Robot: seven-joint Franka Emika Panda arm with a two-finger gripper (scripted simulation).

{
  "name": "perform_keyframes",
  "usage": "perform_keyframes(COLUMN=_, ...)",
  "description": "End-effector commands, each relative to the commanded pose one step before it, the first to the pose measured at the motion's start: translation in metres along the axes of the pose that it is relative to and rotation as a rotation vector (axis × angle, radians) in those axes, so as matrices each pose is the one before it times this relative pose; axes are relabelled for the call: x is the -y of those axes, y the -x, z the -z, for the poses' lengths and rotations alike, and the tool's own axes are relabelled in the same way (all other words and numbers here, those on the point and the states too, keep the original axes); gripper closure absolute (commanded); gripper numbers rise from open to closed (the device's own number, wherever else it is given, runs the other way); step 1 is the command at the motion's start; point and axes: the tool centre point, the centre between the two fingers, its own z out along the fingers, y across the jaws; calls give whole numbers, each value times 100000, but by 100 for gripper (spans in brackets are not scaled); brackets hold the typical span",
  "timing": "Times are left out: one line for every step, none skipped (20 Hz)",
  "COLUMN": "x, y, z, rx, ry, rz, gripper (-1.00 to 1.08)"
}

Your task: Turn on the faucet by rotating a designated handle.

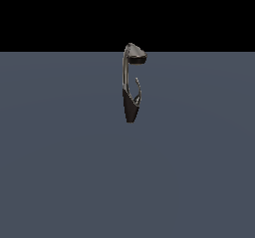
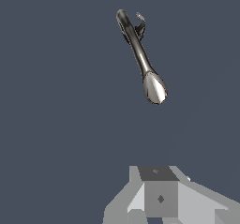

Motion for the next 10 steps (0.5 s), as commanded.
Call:
perform_keyframes(x=461, y=-1879, z=-461, rx=1962, ry=-2658, rz=-5563, gripper=108)
perform_keyframes(x=199, y=-744, z=-203, rx=796, ry=-1029, rz=-2204, gripper=108)
perform_keyframes(x=203, y=-747, z=-215, rx=805, ry=-1019, rz=-2216, gripper=108)
perform_keyframes(x=207, y=-749, z=-227, rx=814, ry=-1009, rz=-2227, gripper=108)
perform_keyframes(x=211, y=-752, z=-239, rx=823, ry=-999, rz=-2238, gripper=108)
perform_keyframes(x=215, y=-754, z=-251, rx=831, ry=-989, rz=-2249, gripper=108)
perform_keyframes(x=218, y=-756, z=-262, rx=840, ry=-979, rz=-2260, gripper=108)
perform_keyframes(x=221, y=-758, z=-274, rx=848, ry=-969, rz=-2271, gripper=108)
perform_keyframes(x=225, y=-760, z=-285, rx=856, ry=-958, rz=-2281, gripper=108)
perform_keyframes(x=227, y=-761, z=-296, rx=864, ry=-948, rz=-2291, gripper=108)
